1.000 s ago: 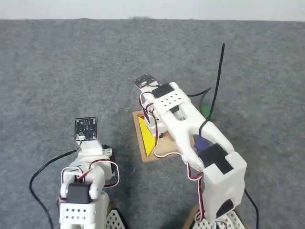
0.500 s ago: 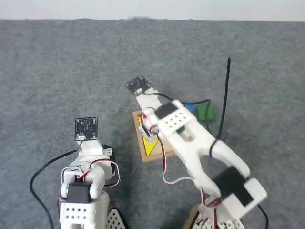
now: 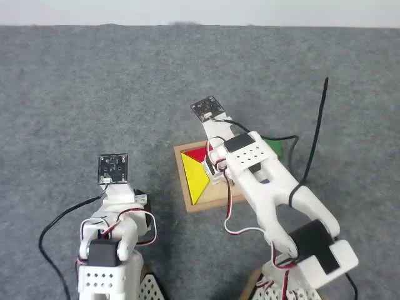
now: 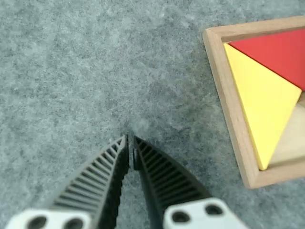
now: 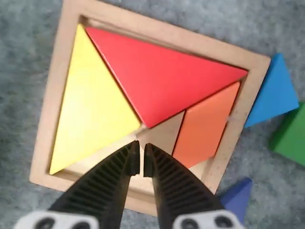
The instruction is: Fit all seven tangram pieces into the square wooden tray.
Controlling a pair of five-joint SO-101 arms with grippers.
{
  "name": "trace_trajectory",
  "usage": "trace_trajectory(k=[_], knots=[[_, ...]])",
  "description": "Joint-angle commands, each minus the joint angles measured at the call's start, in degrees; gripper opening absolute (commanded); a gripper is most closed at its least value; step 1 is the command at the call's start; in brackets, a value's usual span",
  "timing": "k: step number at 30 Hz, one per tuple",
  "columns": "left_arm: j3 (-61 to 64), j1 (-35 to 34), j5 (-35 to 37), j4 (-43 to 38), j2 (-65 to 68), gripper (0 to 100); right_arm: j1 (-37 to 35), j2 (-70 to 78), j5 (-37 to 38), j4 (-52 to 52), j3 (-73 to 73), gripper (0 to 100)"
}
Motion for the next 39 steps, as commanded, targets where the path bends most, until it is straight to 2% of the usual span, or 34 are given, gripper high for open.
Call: trace_trajectory(k=[1,7,15,21,27,31,39], knots=[[-0.66,-0.35,-0.62,0.09,-1.14,1,0.84,2.86,2.81,-0.48,-1.23,2.3],[-0.66,-0.35,-0.62,0.09,-1.14,1,1.54,9.89,2.90,-0.48,-5.71,2.1],[-0.66,-0.35,-0.62,0.09,-1.14,1,9.27,12.88,5.71,-0.40,-10.81,2.0],[-0.66,-0.35,-0.62,0.09,-1.14,1,8.40,10.86,5.89,-0.92,-11.96,2.3],[-0.66,-0.35,-0.62,0.09,-1.14,1,5.85,-5.14,5.36,-4.44,-3.60,2.4],[-0.66,-0.35,-0.62,0.09,-1.14,1,7.78,-13.76,5.45,-6.90,5.45,2.4],[-0.66,-0.35,-0.62,0.09,-1.14,1,9.80,-5.67,5.80,-9.19,7.91,2.4]])
